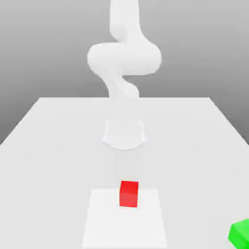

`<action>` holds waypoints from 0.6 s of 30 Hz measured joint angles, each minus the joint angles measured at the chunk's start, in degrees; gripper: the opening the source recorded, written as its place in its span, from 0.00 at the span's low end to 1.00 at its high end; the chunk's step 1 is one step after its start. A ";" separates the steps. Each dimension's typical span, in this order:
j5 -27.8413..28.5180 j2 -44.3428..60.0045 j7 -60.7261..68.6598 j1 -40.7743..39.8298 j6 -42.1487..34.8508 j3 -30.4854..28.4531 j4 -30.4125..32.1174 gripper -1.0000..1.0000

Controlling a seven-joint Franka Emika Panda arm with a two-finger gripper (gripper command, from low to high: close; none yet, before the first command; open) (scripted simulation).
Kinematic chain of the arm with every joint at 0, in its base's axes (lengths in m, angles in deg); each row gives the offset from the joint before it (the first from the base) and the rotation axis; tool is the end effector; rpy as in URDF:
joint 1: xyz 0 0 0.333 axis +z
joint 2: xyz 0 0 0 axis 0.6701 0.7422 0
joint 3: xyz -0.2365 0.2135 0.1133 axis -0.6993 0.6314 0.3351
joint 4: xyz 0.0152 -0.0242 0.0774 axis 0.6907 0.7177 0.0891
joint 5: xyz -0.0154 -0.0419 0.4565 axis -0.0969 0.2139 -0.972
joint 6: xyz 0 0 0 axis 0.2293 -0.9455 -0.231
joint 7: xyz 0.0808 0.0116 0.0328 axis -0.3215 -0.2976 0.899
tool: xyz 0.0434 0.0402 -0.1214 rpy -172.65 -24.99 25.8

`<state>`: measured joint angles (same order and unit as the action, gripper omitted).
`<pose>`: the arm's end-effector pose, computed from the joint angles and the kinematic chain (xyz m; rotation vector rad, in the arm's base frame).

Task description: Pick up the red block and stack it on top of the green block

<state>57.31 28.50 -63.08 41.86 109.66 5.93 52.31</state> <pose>0.4459 0.0031 0.6526 -2.4895 1.0647 -0.9410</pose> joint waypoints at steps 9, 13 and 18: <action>0.10 17.10 -3.26 -0.73 12.22 1.74 14.37 0.50; -0.01 25.23 -4.67 -0.88 17.95 2.27 21.04 0.50; -0.37 38.25 -6.31 -0.72 27.20 2.62 28.82 0.50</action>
<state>56.94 66.74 -69.38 41.14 136.86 8.56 81.13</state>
